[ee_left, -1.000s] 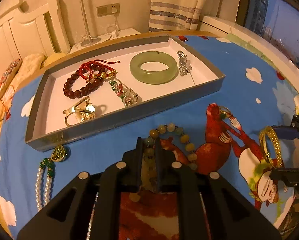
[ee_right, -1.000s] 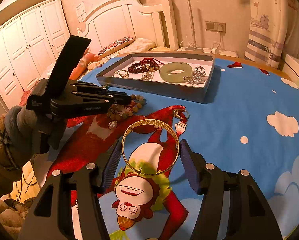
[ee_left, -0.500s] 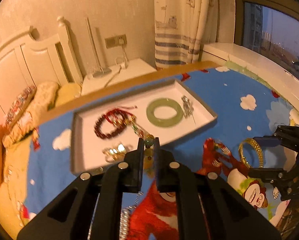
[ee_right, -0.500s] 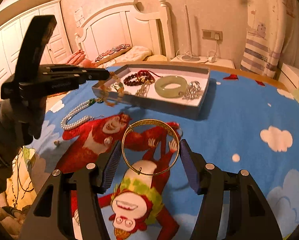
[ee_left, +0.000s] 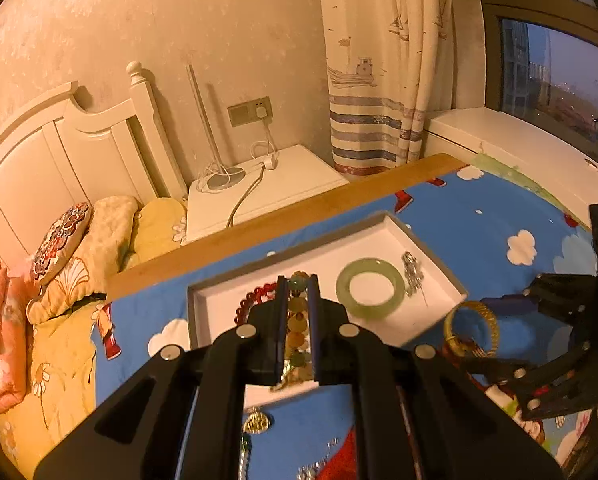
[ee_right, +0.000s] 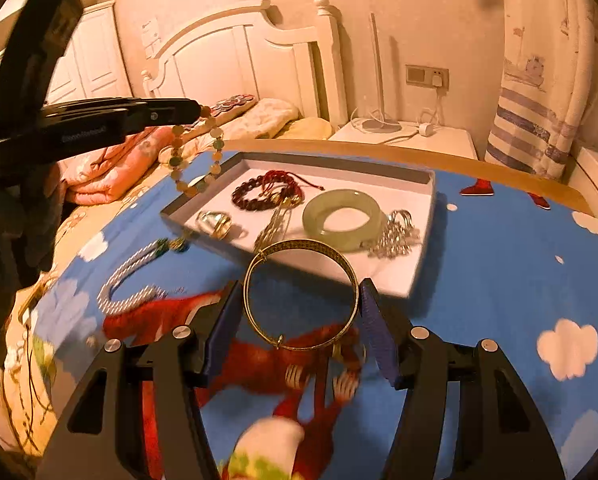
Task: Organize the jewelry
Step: 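Carry the bracelet and gold bangle into the tray and open both tools, then move both open tools back over the jewelry pile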
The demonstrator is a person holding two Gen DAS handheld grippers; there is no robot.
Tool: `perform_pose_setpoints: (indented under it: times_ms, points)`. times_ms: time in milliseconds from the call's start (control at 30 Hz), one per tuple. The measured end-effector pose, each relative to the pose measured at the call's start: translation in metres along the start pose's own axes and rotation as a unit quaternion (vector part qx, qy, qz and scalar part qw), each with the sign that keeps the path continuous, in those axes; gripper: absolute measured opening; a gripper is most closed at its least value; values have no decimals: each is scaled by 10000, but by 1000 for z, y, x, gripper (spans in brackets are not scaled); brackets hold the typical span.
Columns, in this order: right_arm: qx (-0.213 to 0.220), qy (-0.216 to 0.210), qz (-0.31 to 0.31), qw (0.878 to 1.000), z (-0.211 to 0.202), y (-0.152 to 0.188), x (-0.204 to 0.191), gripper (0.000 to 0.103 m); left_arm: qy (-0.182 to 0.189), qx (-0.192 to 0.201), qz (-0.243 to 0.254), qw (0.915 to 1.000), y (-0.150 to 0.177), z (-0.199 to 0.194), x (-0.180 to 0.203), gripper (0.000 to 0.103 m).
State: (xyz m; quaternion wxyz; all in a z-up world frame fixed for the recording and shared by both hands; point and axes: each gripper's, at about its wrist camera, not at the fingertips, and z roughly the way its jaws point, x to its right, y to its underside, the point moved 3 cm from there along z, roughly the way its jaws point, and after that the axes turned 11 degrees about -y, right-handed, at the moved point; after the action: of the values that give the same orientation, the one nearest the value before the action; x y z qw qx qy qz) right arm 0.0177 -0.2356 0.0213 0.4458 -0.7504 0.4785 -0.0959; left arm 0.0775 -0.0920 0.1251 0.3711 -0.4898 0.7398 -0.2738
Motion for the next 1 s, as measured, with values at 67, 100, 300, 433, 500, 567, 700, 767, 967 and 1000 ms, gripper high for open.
perform_pose_setpoints:
  times_ms: [67,100,300,433,500,567,700,767,967,1000]
  points:
    - [-70,91,68,9999,13,-8,5,58,24,-14,-51,10000,-5,8,0,9]
    - [-98,108,101,9998,20,-12,7,58,59,-35,-86,9999,-9,14,2,9]
    - [-178,19,147,9997,49,-31,7,58,-194,-92,77,9997,-21,49,17,9]
    - [-280,30,91,9996,76,-42,3,59,-342,-380,31,9987,-25,86,18,9]
    - [-342,86,65,9994,89,-44,3,59,-410,-543,-69,9977,-23,101,15,11]
    - [-409,124,59,9991,97,-44,4,64,-430,-645,-227,9967,-19,107,8,19]
    - [-152,-84,247,9995,73,-42,6,74,-676,-336,-440,9962,0,80,-8,82]
    - [35,-109,261,9996,49,-40,5,74,-751,-314,-402,9959,14,64,-15,83]
    - [397,-32,446,9982,-17,-17,16,74,-1102,-263,-772,9906,71,-1,-49,94]
    - [404,13,517,9978,-25,-10,21,74,-1123,-275,-995,9883,85,-14,-60,95]
